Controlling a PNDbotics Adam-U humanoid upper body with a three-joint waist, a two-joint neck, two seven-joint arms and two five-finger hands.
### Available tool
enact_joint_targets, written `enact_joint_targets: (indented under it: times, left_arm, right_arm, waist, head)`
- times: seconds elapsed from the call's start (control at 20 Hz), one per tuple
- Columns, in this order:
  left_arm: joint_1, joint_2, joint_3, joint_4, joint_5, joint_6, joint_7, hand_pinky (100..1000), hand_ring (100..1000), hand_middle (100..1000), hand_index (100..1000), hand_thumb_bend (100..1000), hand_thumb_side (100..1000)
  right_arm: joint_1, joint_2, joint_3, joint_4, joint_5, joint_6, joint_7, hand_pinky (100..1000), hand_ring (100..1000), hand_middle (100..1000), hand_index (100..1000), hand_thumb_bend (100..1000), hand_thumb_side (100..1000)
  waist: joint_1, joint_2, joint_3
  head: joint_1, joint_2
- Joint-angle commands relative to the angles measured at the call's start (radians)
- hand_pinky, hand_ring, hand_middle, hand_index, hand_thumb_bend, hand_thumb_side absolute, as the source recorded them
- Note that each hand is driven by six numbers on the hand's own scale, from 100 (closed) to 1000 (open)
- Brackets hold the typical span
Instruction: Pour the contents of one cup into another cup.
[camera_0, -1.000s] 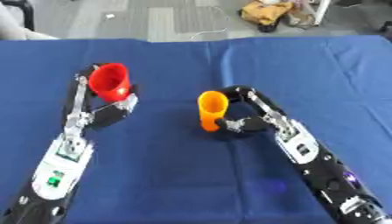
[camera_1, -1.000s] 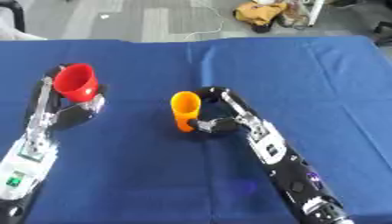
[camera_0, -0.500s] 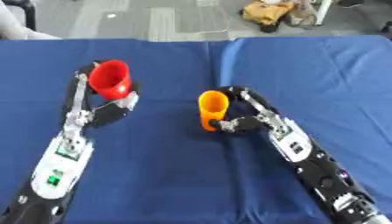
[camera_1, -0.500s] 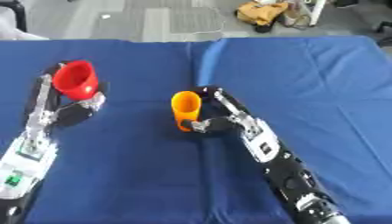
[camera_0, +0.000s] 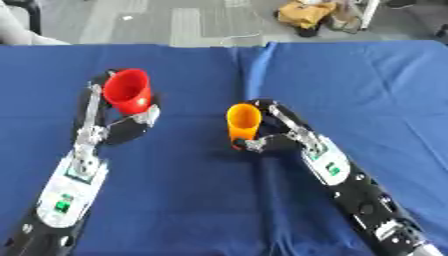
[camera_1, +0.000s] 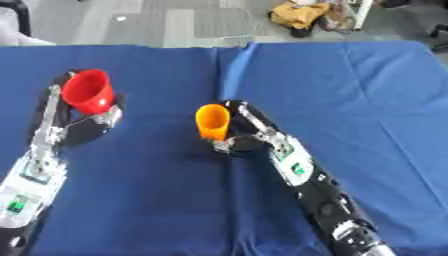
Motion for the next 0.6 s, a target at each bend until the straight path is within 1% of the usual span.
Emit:
enact_joint_targets:
  times: [0.05, 0.6]
  left_arm:
    - [-0.022, 0.005, 0.000, -0.023, 0.003, 0.001, -0.003, 267, 499, 480, 690, 165, 100]
    - [-0.022, 0.005, 0.000, -0.026, 0.002, 0.006, -0.003, 266, 499, 480, 690, 162, 100]
  right_arm:
    - [-0.012, -0.001, 0.005, -0.032, 0.017, -0.005, -0.020, 829, 841, 718, 845, 600, 452]
    - [-0.018, 0.008, 0.018, -0.052, 0.078, -0.024, -0.056, 838, 831, 709, 840, 599, 451]
  waist:
    - [-0.002, -0.015, 0.003]
    - [-0.005, -0.017, 0.004]
  head:
    - [-0.002, -0.007]
    - [-0.004, -0.008]
